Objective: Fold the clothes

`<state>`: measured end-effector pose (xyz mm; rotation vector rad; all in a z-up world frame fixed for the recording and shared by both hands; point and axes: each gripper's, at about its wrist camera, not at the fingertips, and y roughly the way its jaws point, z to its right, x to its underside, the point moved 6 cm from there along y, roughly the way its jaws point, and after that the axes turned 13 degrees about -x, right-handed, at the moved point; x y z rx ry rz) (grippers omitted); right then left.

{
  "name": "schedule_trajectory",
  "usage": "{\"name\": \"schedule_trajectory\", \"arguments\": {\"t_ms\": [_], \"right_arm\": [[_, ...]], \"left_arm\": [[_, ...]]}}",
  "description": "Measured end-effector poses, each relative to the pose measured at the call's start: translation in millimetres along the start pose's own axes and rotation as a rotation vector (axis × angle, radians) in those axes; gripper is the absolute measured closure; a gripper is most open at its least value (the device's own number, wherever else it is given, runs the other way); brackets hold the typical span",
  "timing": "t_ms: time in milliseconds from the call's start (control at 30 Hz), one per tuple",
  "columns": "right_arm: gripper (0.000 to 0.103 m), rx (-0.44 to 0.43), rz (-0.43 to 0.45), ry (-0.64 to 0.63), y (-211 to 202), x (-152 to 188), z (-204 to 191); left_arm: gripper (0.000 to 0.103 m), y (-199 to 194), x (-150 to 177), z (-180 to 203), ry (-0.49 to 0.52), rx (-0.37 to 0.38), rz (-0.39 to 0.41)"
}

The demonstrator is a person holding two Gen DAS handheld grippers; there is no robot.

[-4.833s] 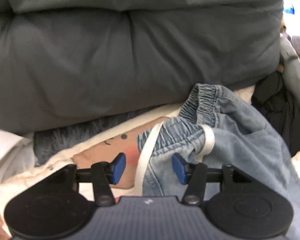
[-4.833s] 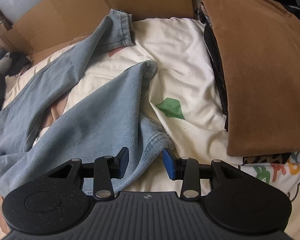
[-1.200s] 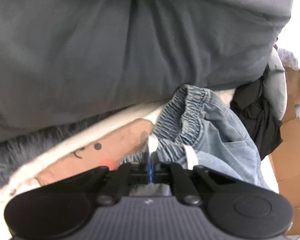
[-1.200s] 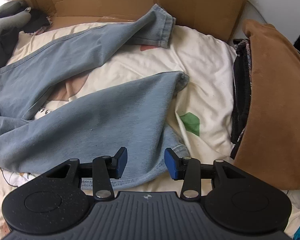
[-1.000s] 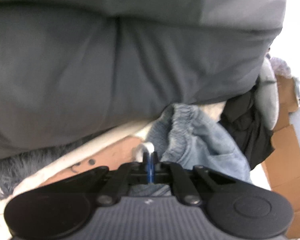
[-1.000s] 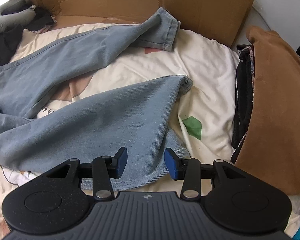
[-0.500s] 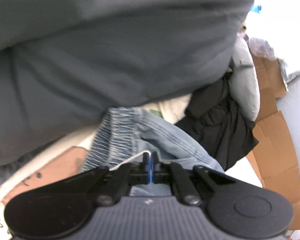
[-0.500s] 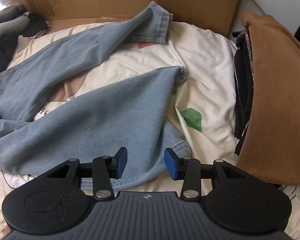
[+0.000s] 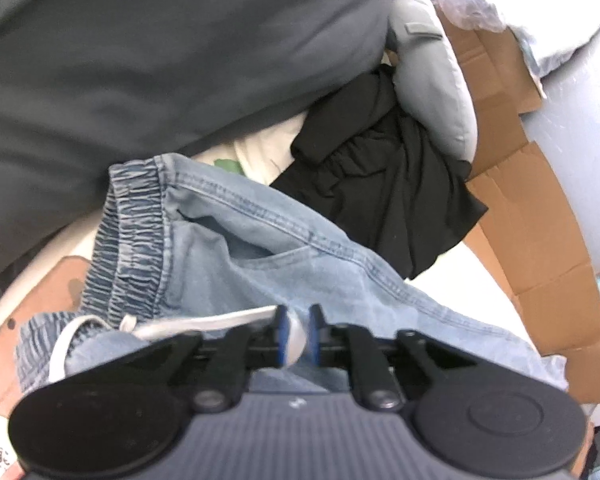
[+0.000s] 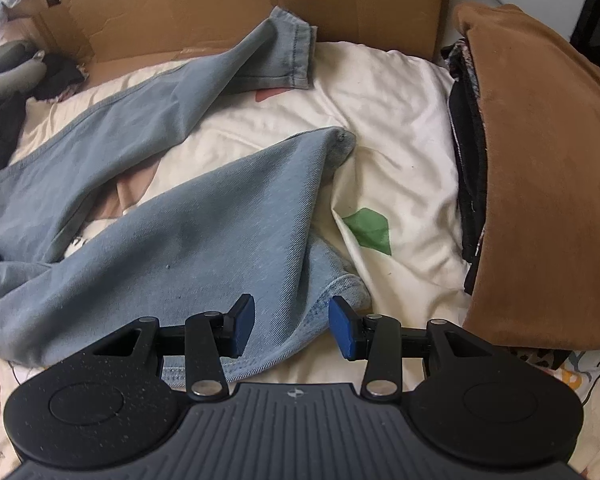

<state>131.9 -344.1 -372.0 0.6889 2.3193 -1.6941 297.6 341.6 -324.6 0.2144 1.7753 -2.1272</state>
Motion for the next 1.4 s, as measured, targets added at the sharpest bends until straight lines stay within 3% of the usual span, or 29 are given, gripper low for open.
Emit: {"name": "schedule_trajectory", "arguments": {"t_ms": [100,167,367,633,733,933,1067,1400], "right_arm": [[0.055,-0.003,0.027,0.042,-3.8,-2.0,4.5],[0.055,-0.015,0.042,0.062,-7.1,-3.7,5.5],[0.055,-0.023,0.086,0.114,-16.5,-5.2,11.2],[0.055,-0.022,0.109,0.178,-18.9,4.3,18.5],[0.055,-0.021,0.103,0.195,-17.4,9.1,19.6],[0.055,-0.008,0.075,0.209,-8.6,18.0,21.6],[0.055,0.002,0.057,0.206,-3.0,21.0,22.2],[0.055,0.012,0.033,0.189,3.0,20.1,20.8]], "left_arm": [[0.068,-9.7,2.7,0.4,0.005,-0.009,0.004],[0.066,-17.5,3.3,-2.7,0.004,-0.029,0.016],[0.068,-45.0,11.0,-42.2,-0.051,-0.143,0.046],[0.072,-60.7,41.5,-100.1,-0.135,-0.228,0.026],[0.072,-66.4,49.9,-120.1,-0.175,-0.272,0.057],[0.070,-48.0,68.5,-154.3,-0.302,-0.295,0.018],[0.048,-35.9,76.0,-165.4,-0.372,-0.287,0.026],[0.053,-13.7,85.4,-185.5,-0.555,-0.231,0.070]]}}
